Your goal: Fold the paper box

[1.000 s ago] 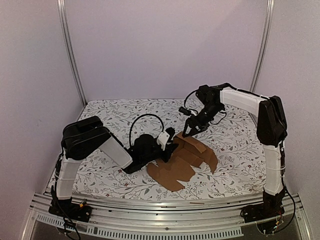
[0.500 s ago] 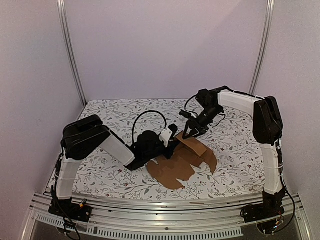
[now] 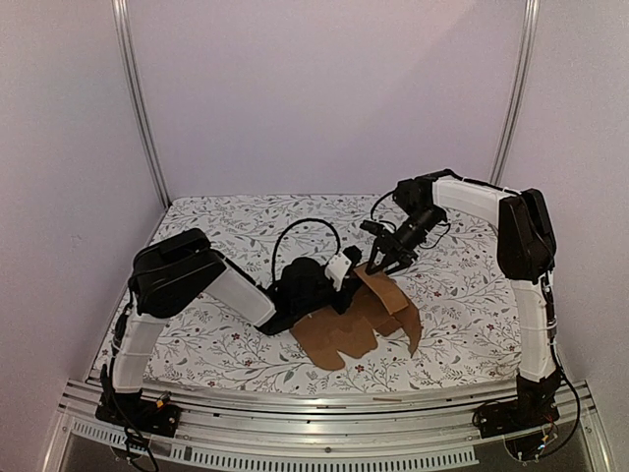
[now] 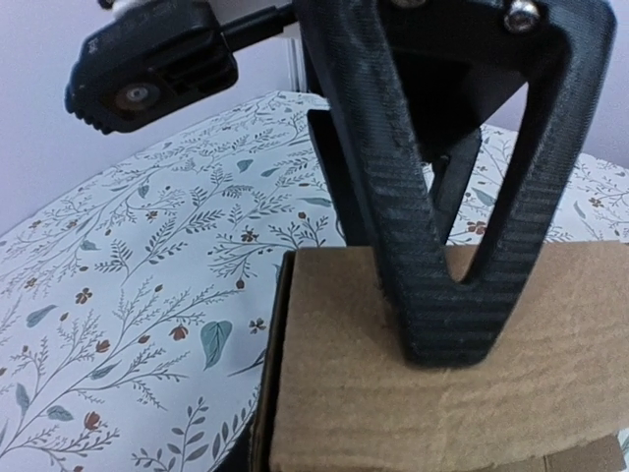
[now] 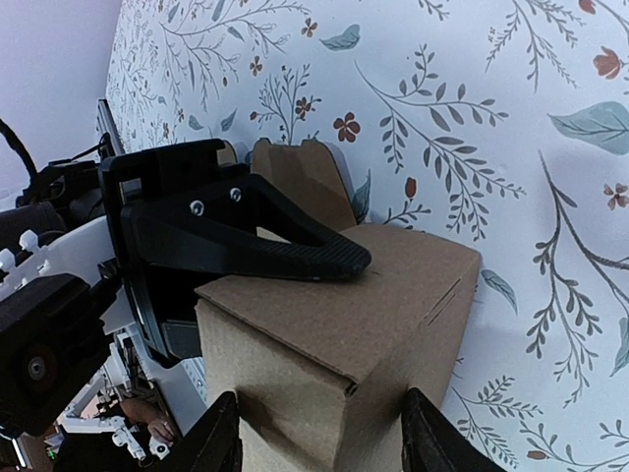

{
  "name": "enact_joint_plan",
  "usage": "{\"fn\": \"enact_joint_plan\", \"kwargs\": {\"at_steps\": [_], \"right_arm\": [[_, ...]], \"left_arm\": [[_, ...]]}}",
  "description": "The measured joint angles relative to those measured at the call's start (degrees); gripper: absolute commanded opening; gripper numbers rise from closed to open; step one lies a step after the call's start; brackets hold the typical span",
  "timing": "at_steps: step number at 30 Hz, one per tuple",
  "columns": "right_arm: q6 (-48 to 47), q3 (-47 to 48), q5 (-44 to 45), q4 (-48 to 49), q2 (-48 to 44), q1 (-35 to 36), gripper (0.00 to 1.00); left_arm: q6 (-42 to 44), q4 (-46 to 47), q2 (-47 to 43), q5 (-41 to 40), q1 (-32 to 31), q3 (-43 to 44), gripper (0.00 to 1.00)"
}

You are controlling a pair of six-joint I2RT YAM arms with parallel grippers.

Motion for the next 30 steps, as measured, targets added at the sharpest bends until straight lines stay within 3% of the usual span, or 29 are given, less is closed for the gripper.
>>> {"fn": "enact_joint_plan", "kwargs": {"at_steps": [7,10,14,21,30], "right_arm": [[-1.8,0.1,0.3,-2.0,0.0,0.0,0.53],[-2.9,0.1,0.4,-2.8,0.0,0.0,0.53],[-4.5,0.4,-1.0,-3.0,0.0,0.5,0.53],[-6.9,1.0,-2.1,-4.5,0.0,0.9,0.52],[-8.0,1.0,-2.5,-5.2,0.0,0.9,0.52]], "left_arm": [[0.3,0.0,0.1,3.5,-0.3,0.0,0.16],[0.2,0.3,0.3,4.9,-0.3,0.0,0.31],[-0.3,0.5,1.7,7.0,-0.7,0.0,0.35],[-0.7,0.6,3.9,8.1,-1.1,0.0,0.18],[-1.8,1.9,3.9,9.2,-1.1,-0.2,0.26]]}}
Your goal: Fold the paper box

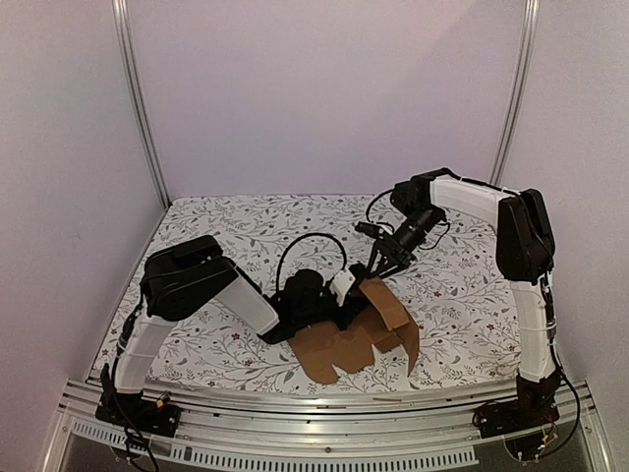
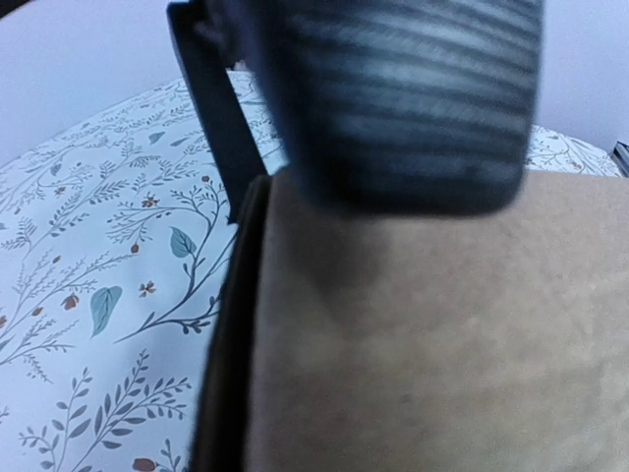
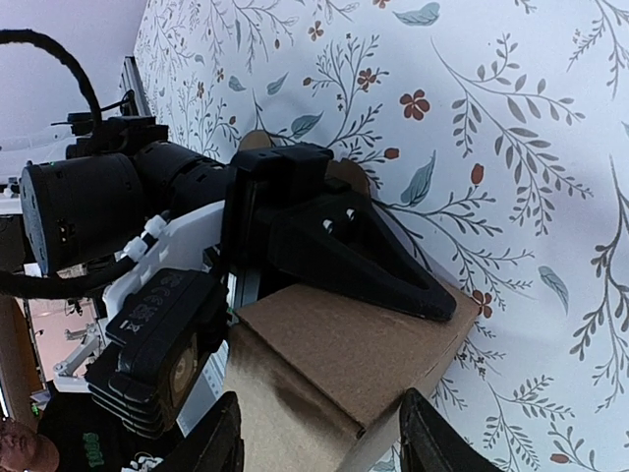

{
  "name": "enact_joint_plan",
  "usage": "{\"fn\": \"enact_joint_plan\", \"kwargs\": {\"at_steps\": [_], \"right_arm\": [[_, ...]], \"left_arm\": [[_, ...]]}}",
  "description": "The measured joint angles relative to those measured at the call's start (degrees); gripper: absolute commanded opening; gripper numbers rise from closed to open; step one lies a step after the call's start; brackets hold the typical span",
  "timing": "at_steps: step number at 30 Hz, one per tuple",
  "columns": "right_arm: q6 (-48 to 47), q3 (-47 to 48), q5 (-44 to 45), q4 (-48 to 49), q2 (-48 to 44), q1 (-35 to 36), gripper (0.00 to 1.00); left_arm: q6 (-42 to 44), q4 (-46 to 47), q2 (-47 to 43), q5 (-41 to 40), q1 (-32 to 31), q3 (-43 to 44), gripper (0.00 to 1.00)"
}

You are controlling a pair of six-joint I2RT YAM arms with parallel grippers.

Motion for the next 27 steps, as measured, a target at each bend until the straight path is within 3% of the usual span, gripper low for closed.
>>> {"fn": "enact_joint_plan", "kwargs": {"at_steps": [10,16,27], "right_arm": [[-0.2,0.0,0.0,-0.8,0.0,0.0,0.52],[-0.2,0.0,0.1,-0.9,0.0,0.0,0.55],[-2.6,0.0,2.1,-2.0,0.0,-1.4,0.6]], "left_arm": [[-1.6,2.6,0.0,0.2,0.0,-1.1,0.2],[-2.7,3.0,0.0,0.0,0.0,-1.1,0.0],[-6.8,5.9,0.0,-3.5,0.1,-3.2,0.0]]}}
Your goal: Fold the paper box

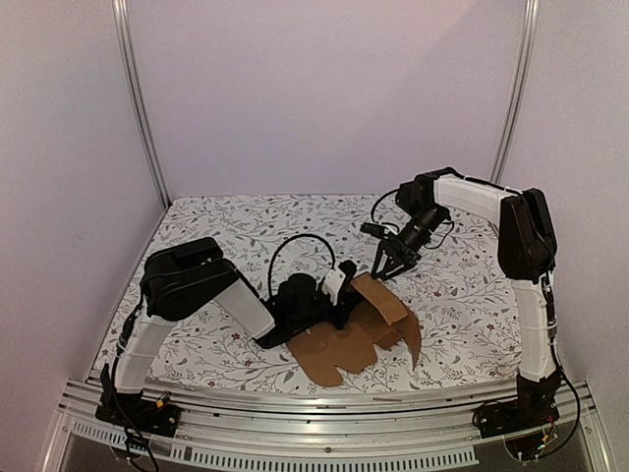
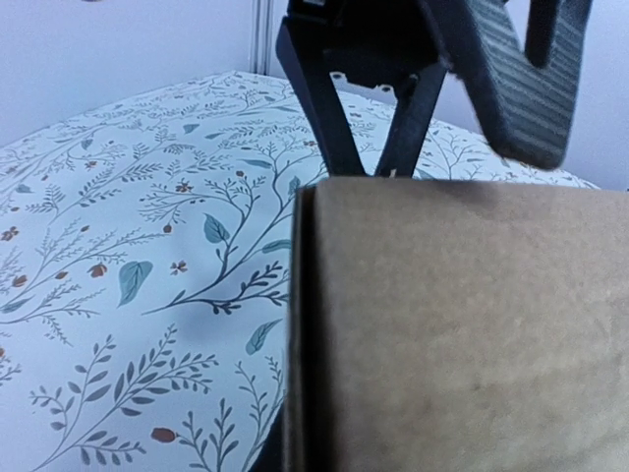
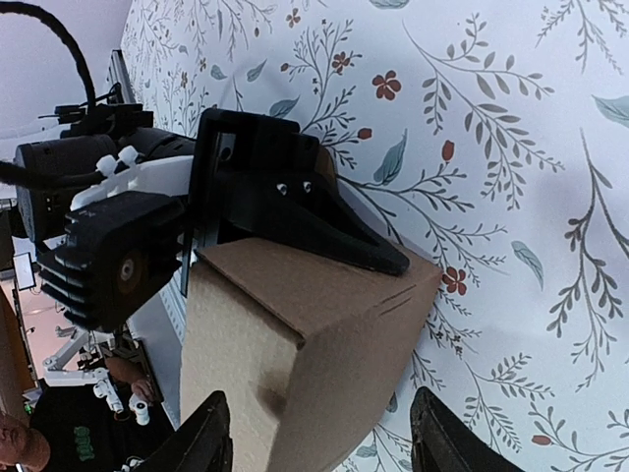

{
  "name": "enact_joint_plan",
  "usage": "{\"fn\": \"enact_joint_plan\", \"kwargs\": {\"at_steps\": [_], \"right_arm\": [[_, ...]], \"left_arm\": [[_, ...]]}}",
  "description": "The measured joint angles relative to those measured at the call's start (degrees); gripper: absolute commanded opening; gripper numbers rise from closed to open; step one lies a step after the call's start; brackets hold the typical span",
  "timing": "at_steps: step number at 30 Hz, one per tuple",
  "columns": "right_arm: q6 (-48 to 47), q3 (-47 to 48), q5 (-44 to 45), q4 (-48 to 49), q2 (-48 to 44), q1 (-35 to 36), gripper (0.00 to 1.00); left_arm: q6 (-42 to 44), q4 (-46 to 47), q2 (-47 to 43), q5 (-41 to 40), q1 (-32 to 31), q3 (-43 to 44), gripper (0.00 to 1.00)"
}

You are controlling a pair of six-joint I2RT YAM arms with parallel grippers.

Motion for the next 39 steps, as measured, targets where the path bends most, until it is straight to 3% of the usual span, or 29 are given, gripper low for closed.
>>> {"fn": "enact_joint_plan", "kwargs": {"at_steps": [1,7,19,26,34,39], "right_arm": [[-0.1,-0.2,0.0,0.0,-0.1,-0.4,0.6],[-0.2,-2.8,-0.1,-0.3,-0.9,-1.8,0.57],[-0.2,-3.3,-0.6,-0.3,-0.9,-1.7,0.56],[-0.3,-4.3,-0.6,-0.3,-0.9,-1.7,0.55],[-0.4,-4.4,-0.8,-0.3,-0.9,-1.7,0.55],[-0.5,-4.8,-1.4,-0.3,-0.9,-1.7,0.55]], "left_arm": [[-0.4,0.2,0.0,-0.5,0.0,-0.3,0.0],[-2.6,1.7,-0.3,-2.4,0.0,-1.9,0.26],[-3.2,3.5,-0.5,-3.0,0.0,-3.2,0.35],[-3.2,4.9,-0.6,-4.7,0.2,-3.4,0.38],[-2.7,6.0,-1.2,-5.8,0.5,-3.4,0.26],[-2.6,6.0,-1.2,-5.6,0.6,-2.9,0.24]]}}
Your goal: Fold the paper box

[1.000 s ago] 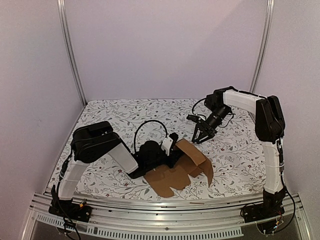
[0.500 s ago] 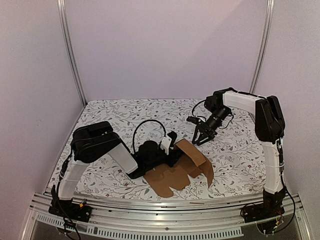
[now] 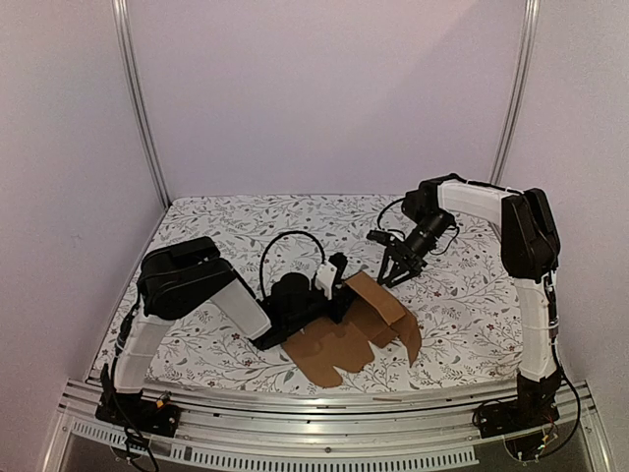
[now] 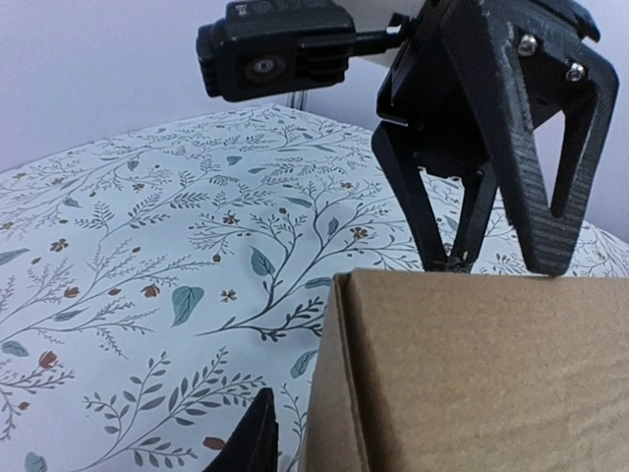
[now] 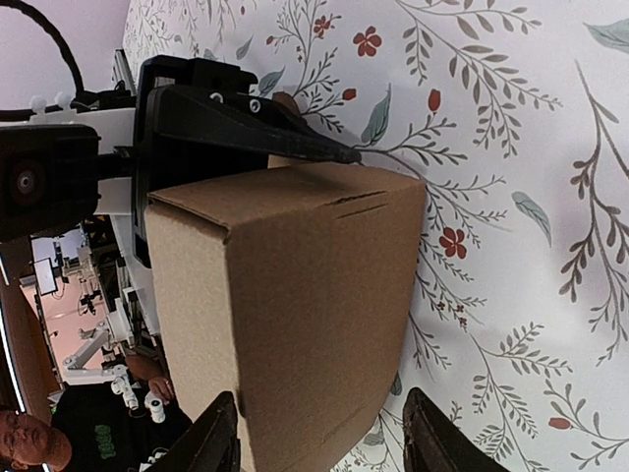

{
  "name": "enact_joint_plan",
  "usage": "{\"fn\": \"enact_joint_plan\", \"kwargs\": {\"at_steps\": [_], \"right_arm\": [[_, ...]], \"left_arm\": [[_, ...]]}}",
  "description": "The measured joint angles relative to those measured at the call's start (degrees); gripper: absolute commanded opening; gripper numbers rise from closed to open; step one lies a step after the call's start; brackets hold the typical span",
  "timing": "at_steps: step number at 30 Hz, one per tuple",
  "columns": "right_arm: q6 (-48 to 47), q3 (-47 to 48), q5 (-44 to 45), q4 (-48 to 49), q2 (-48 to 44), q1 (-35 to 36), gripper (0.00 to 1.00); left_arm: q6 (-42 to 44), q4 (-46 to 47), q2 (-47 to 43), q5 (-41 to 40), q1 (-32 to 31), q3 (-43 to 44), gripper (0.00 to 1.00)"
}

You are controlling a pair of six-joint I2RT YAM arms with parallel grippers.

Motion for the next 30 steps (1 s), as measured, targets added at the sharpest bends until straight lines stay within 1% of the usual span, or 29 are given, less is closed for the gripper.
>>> {"fn": "enact_joint_plan", "kwargs": {"at_steps": [3,6,9,10,12,15,21,24,30], "right_arm": [[-0.2,-0.5,-0.5,0.0,0.0,0.0,0.55],[-0.2,-0.9,-0.9,0.0,0.0,0.3,0.55],[-0.2,-0.9,-2.5,0.0,0.0,0.6,0.55],[-0.2,-0.9,-3.4,0.0,0.0,0.7,0.56],[-0.2,-0.8,-4.6,0.0,0.2,1.1,0.56],[-0.4,0.3,-5.5,-0.2,1.0,1.9,0.56],[-0.7,1.2,-6.3,0.0,2.6,2.7,0.55],[-0.8,1.2,-6.3,0.0,3.0,2.7,0.55],[-0.8,1.2,-6.3,0.0,3.1,2.7,0.55]], "left_arm": [[0.0,0.0,0.0,0.2,0.0,0.7,0.17],[0.1,0.0,0.0,0.3,0.0,1.1,0.15],[0.2,0.0,0.0,0.2,0.0,1.1,0.14],[0.2,0.0,0.0,0.2,0.0,1.1,0.16],[0.2,0.0,0.0,0.2,0.0,1.1,0.22],[0.3,-0.1,0.0,0.2,0.0,1.1,0.24],[1.0,-0.1,0.0,0.0,0.0,-0.5,0.23],[1.4,-0.2,0.0,-0.1,0.0,-0.9,0.19],[1.7,0.0,0.0,-0.2,0.0,-1.5,0.17]]}}
